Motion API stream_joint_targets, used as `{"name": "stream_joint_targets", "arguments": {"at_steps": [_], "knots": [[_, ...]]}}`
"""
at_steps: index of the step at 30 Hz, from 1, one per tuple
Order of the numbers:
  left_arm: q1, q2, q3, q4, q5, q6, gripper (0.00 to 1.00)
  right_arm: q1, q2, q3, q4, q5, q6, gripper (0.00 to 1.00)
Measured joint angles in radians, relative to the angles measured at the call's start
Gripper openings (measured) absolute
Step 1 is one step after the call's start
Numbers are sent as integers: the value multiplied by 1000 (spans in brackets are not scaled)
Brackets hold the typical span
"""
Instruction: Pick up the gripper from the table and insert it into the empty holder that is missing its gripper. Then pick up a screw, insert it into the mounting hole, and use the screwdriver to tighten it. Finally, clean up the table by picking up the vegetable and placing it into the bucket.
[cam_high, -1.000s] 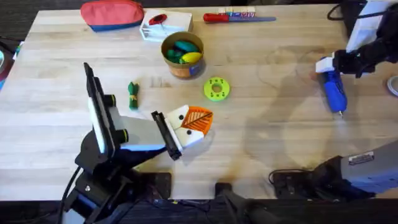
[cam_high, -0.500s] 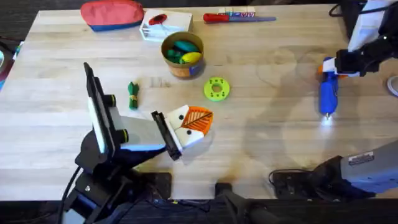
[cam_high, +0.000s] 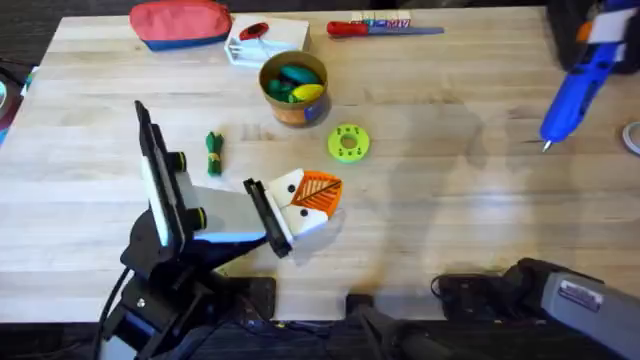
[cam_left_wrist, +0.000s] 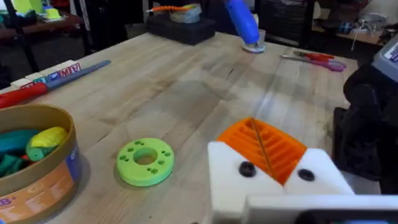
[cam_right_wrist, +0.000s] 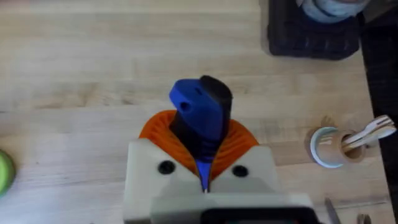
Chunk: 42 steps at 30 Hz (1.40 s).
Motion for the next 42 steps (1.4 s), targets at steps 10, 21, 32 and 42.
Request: {"name": "stream_joint_targets", "arguments": {"at_steps": [10, 21, 32, 42], "knots": [[0, 0, 0, 0, 0, 0, 7, 79, -416, -92, 121, -246, 189, 7], [0, 0, 0, 0, 0, 0, 7, 482, -717, -507, 708, -367, 420, 7], [0, 0, 0, 0, 0, 0, 7, 918, -538, -603, 1054, -377, 444, 7], [0, 0, 0, 0, 0, 0, 7, 1117, -348, -603, 1300, -381, 445, 7]]}}
